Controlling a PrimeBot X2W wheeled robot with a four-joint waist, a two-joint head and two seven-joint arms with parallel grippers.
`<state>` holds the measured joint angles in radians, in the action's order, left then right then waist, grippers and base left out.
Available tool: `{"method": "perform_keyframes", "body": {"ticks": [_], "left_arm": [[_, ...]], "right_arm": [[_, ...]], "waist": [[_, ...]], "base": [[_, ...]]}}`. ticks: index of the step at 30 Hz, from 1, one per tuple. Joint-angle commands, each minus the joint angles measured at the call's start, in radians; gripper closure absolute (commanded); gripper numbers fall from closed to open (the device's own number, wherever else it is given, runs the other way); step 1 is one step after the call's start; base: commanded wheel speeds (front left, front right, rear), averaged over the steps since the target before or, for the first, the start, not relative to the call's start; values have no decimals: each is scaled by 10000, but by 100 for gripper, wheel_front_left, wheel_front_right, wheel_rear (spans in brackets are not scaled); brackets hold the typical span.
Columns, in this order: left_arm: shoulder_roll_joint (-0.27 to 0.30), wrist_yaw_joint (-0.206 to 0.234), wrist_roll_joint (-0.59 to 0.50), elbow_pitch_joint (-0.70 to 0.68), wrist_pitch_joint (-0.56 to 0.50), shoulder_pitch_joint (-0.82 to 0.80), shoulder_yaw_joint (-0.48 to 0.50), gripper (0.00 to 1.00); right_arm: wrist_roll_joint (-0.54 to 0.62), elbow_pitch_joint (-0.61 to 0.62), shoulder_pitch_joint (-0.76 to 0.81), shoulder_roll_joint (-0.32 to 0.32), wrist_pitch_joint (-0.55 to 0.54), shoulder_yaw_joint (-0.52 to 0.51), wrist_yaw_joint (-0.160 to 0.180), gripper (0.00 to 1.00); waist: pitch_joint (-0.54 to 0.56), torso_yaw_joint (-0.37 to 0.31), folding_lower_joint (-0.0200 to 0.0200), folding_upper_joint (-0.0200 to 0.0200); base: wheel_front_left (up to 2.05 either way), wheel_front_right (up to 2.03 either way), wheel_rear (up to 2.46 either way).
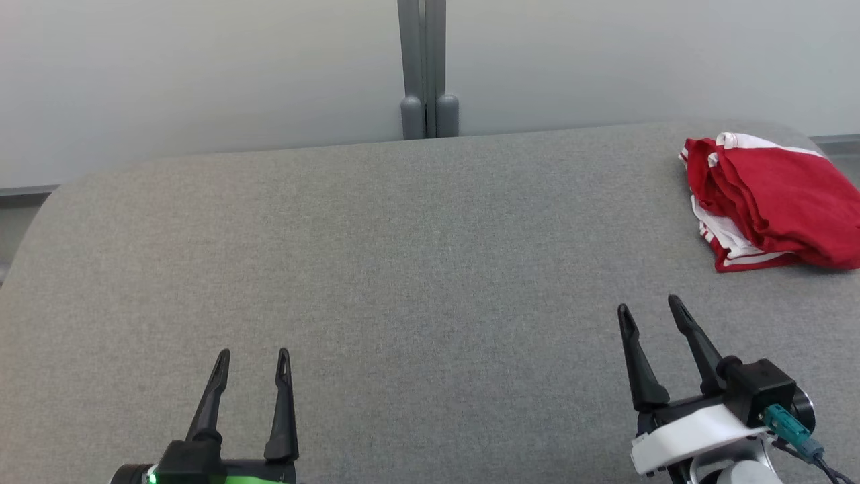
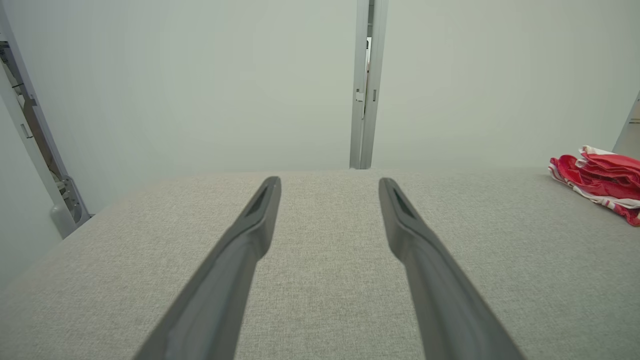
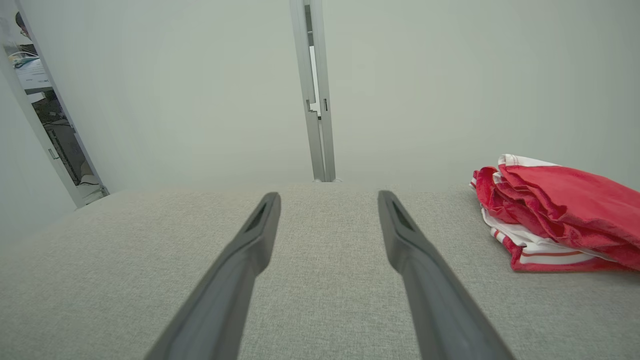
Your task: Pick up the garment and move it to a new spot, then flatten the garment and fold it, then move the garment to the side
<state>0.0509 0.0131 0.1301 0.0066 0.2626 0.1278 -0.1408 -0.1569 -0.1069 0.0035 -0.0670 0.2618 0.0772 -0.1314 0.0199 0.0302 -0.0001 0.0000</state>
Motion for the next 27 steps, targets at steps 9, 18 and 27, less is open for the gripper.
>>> {"method": "perform_keyframes", "body": {"ticks": [9,18,27], "left_arm": [[3,-347,-104,-146,22,920,308,0],[2,-570,-179,-114,22,1278,585,0],[3,-778,-193,61,22,1351,684,0]], "right_arm": [[334,97,1380,118,36,-91,17,0],[419,143,1790,146,36,-134,17,0],[409,274,1796,156,36,-243,17,0]], "waist": [[1051,18,1,0],[1185,-50,1,0],[1141,2,1,0]], "base": [[0,0,0],[0,0,0],[0,0,0]]}}
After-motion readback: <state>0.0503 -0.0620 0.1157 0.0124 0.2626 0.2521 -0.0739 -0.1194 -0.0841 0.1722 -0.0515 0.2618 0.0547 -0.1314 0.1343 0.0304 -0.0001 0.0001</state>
